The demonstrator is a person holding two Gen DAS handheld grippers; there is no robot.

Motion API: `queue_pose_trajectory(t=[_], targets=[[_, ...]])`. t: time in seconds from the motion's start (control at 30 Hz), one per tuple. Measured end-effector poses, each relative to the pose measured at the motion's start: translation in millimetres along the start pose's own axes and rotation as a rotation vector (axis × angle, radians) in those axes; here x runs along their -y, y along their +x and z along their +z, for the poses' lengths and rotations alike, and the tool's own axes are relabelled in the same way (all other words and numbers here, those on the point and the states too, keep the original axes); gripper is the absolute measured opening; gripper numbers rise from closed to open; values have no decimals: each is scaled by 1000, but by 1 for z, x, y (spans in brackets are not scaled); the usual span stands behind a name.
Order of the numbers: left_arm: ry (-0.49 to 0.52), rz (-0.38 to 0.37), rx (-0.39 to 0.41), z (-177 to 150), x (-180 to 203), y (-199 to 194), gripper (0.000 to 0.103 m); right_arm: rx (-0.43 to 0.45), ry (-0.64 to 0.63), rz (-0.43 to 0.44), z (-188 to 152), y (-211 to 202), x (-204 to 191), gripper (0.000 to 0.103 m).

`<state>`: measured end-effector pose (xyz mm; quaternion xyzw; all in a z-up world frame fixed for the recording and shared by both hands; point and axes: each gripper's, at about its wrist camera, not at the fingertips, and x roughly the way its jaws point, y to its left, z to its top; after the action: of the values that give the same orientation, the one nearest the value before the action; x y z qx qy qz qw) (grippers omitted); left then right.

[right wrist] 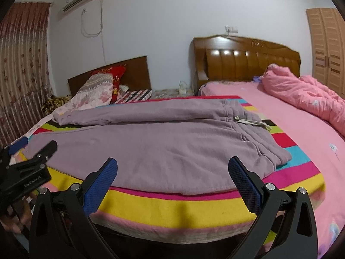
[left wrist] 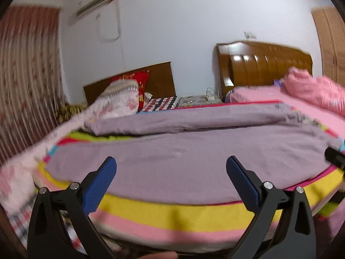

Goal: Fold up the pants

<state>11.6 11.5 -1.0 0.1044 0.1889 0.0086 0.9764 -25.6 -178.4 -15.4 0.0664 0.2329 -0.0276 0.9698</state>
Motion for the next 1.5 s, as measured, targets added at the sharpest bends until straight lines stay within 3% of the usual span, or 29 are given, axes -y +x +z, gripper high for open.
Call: queue_pose_trajectory(t=[0.1, 0.2, 0.23, 0.3, 0.37, 0.4, 0.5, 0.57, 0.67, 0.77, 0.83, 0.93, 1.03, 1.1, 1.13, 1.17, 1.23, 1.43, 1.47, 1.5], targets=[[82, -75, -85, 18, -5, 30, 102, -92, -30, 63, 27, 28, 17, 99], [181, -293, -229, 45, -8, 81, 102, -149, -32, 109, 70, 64, 46, 99], [207, -315, -231, 54, -8, 94, 102, -162, -33, 116, 86, 79, 57, 99], [271, -324, -146, 79, -5, 119, 102, -209, -56, 135, 116, 120, 80, 99], [333, -426, -82, 100, 0, 145, 102, -259, -84, 132, 143, 170, 103, 99], [348, -475, -92, 109, 3, 161, 102, -269, -89, 128, 151, 186, 110, 99], [385, -628, -274, 129, 15, 226, 102, -322, -120, 127, 179, 250, 131, 99], [415, -649, -372, 139, 19, 273, 102, -373, -150, 129, 190, 293, 140, 99], [447, -573, -365, 149, 17, 334, 102, -442, -222, 135, 201, 354, 148, 99], [499, -546, -358, 151, 17, 383, 102, -521, -316, 204, 204, 407, 150, 99], [508, -581, -377, 154, 16, 412, 102, -565, -387, 231, 203, 436, 151, 99], [477, -708, -412, 161, 12, 448, 101, -637, -445, 303, 201, 467, 151, 99], [465, -806, -418, 168, 11, 470, 101, -681, -413, 395, 200, 475, 156, 98], [496, -872, -438, 170, 16, 481, 101, -683, -446, 434, 198, 467, 157, 89], [505, -895, -452, 170, 19, 483, 101, -679, -441, 467, 201, 463, 160, 66], [517, -925, -472, 170, 23, 489, 101, -675, -431, 485, 204, 461, 162, 37], [535, -945, -496, 168, 30, 498, 101, -636, -456, 484, 209, 450, 169, 19], [545, -979, -549, 165, 48, 514, 101, -363, -495, 476, 220, 372, 160, 16], [535, -987, -573, 162, 50, 517, 99, -327, -490, 474, 221, 359, 158, 16], [526, -994, -593, 160, 51, 518, 83, -294, -482, 466, 220, 346, 155, 16]])
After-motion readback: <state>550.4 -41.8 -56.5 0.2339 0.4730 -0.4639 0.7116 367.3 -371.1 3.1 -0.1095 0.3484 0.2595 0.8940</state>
